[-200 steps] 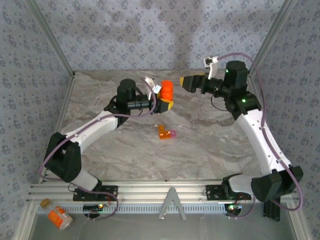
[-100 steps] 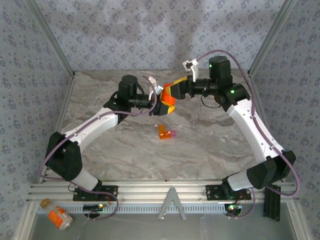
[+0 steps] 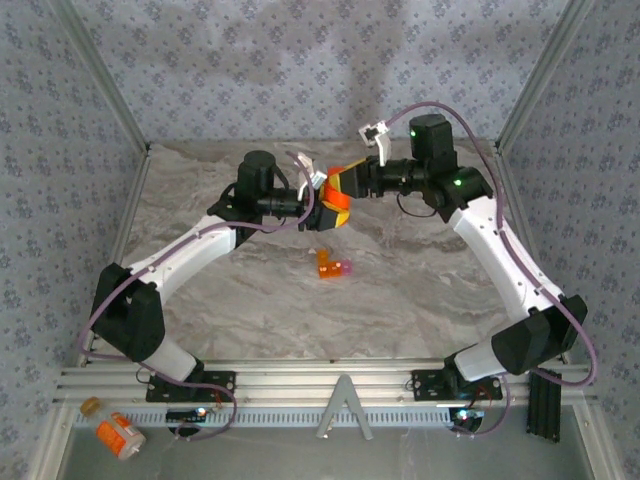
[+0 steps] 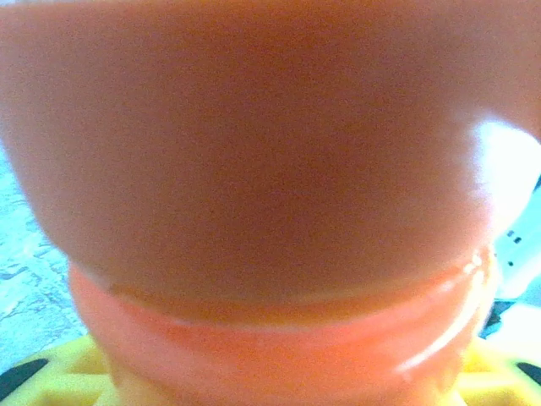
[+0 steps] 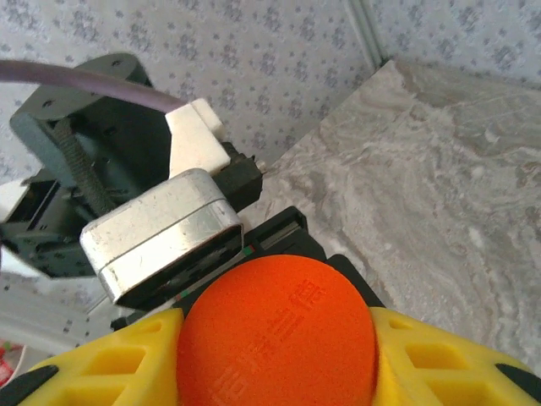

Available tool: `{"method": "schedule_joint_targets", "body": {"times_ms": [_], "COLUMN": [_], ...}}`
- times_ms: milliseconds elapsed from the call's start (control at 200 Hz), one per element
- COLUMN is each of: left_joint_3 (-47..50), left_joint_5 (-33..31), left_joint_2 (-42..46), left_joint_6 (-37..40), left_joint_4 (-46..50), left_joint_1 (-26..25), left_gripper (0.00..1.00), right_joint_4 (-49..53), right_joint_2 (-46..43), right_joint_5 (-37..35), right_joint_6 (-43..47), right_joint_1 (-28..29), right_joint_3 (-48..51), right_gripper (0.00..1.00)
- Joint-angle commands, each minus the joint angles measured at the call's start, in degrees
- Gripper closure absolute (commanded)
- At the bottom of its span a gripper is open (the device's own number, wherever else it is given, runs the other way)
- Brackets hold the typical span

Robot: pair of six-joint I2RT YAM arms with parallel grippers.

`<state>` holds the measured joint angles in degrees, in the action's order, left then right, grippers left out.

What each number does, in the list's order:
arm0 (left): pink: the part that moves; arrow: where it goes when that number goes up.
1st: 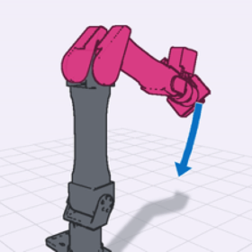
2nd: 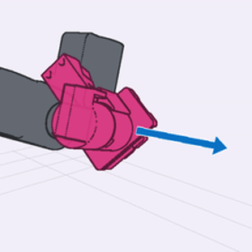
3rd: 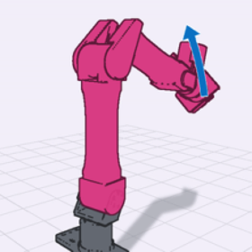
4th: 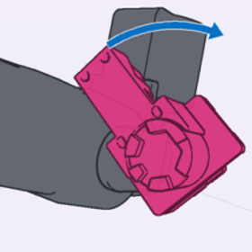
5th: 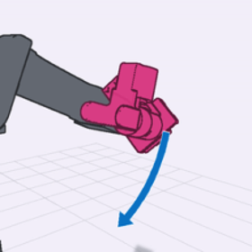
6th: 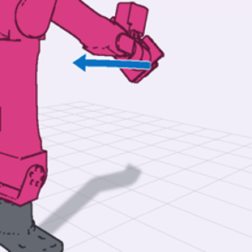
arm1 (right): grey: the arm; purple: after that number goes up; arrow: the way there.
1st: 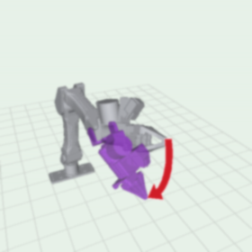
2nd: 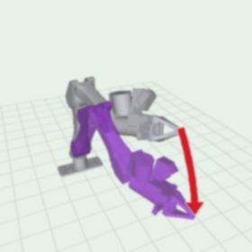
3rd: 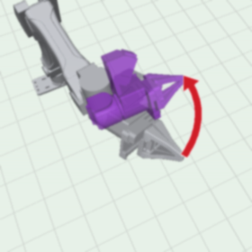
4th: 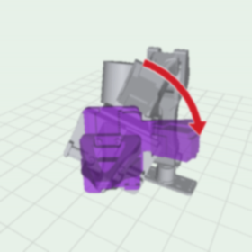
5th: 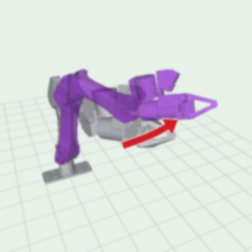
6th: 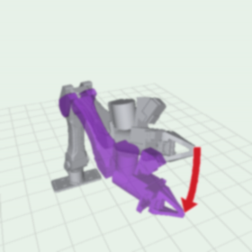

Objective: Sort the pills into containers

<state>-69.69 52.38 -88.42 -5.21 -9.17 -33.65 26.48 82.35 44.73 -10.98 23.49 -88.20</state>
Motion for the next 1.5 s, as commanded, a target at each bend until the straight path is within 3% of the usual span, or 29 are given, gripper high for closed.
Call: {"method": "schedule_joint_targets", "body": {"times_ms": [0, 255, 485, 550, 685, 845, 984, 1129, 1304, 1494], "left_joint_3": [-0.2, 3.3, 3.7, 3.3, 2.9, 2.9, 2.7, 1.8, -0.1, -1.0], "left_joint_5": [-5.4, -20.6, -28.1, -28.9, -27.9, -21.8, -13.6, -4.2, 1.0, 2.7], "left_joint_2": [1.9, 2.9, 1.3, 0.6, -0.4, -0.1, 1.0, 1.4, 1.1, 0.5], "left_joint_6": [-0.5, -3.0, -4.6, -5.1, -5.3, -5.4, -3.1, -2.0, -1.1, -1.0], "left_joint_4": [-4.9, -12.3, -15.6, -15.2, -14.6, -13.4, -11.2, -8.8, -5.8, -4.5], "left_joint_1": [-0.4, -3.2, -5.7, -5.7, -4.5, -2.0, -0.5, 0.6, 0.6, 0.5], "left_gripper": [1.0, 1.0, 1.0, 1.0, 1.0, 1.0, 1.0, 1.0, 1.0, 1.0], "right_joint_4": [-3.3, -10.5, -16.0, -16.3, -16.7, -14.5, -11.0, -9.6, -7.2, -5.8], "right_joint_2": [-2.2, -3.9, -2.9, -3.0, -5.6, -12.3, -14.9, -10.8, -5.4, -2.4], "right_joint_5": [-5.6, -26.5, -32.2, -31.1, -24.3, -11.8, -1.0, 7.6, 8.2, 6.9], "right_joint_6": [-3.8, -9.9, -11.8, -11.9, -10.3, -6.2, -4.1, -4.1, -3.2, -2.2], "right_joint_1": [1.2, 8.0, 9.2, 8.4, 4.8, -1.9, -7.3, -9.7, -7.0, -4.5], "right_joint_3": [3.9, 11.7, 15.1, 14.8, 13.8, 14.6, 13.8, 9.3, 4.2, 1.9], "right_gripper": [0.59, 0.61, 0.58, 0.53, 0.24, 0.11, 0.1, 0.12, 0.13, 0.16]}}
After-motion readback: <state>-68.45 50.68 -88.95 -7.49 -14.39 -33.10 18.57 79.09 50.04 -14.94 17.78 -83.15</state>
